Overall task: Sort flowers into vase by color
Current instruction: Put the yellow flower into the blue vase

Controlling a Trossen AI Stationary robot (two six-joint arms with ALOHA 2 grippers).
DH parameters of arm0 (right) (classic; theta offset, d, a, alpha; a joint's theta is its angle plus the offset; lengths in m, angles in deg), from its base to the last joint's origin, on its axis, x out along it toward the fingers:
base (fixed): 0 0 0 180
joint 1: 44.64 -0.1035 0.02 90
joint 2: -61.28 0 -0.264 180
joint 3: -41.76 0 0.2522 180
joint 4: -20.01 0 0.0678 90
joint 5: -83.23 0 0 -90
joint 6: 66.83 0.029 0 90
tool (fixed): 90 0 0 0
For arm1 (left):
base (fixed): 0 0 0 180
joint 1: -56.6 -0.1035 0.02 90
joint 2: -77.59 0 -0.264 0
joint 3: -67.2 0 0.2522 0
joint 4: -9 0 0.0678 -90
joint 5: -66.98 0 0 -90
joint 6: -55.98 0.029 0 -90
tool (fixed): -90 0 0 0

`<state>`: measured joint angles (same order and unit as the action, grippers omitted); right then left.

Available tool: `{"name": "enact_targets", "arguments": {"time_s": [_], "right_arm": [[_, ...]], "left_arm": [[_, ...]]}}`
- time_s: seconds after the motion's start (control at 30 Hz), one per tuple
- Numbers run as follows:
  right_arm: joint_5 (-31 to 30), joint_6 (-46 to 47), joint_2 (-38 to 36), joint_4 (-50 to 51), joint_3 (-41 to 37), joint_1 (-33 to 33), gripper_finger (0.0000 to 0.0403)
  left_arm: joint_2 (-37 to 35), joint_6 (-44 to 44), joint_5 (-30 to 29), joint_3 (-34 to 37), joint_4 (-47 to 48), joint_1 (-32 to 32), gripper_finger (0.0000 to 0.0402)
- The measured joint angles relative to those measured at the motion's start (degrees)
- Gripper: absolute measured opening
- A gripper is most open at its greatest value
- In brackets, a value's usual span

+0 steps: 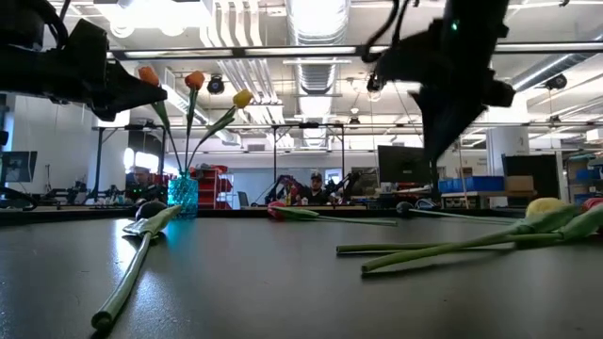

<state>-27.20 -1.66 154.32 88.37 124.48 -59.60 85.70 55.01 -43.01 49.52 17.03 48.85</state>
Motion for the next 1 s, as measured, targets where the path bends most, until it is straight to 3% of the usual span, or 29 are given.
{"name": "enact_targets", "arguments": {"time_s": [0.27, 0.4, 0.6, 0.77, 1.0], "right_arm": [[-3.4, -2.2, 0.0, 9.5, 3.1, -1.0, 0.0035], [0.0, -4.8, 0.1, 11.3, 2.1, -1.1, 0.0031], [11.3, -7.4, 0.1, 11.4, 1.9, -0.3, 0.0035], [15.1, -11.3, 0.4, 14.4, 1.9, -1.7, 0.0075], [14.8, -29.2, 0.8, 15.6, -0.1, -2.7, 0.0147]], "left_arm": [[1.3, -0.1, 0.0, 0.0, -0.2, 0.0, 0.0000], [2.5, -0.2, 0.0, 0.0, -0.3, 0.0, 0.0000], [3.9, -0.2, 0.0, 0.0, -0.4, 0.0, 0.0000], [5.1, -0.2, 0.0, 0.0, -1.8, 0.0, 0.0000], [7.3, -1.1, 0.0, 0.0, -1.8, 0.0, 0.0000]]}}
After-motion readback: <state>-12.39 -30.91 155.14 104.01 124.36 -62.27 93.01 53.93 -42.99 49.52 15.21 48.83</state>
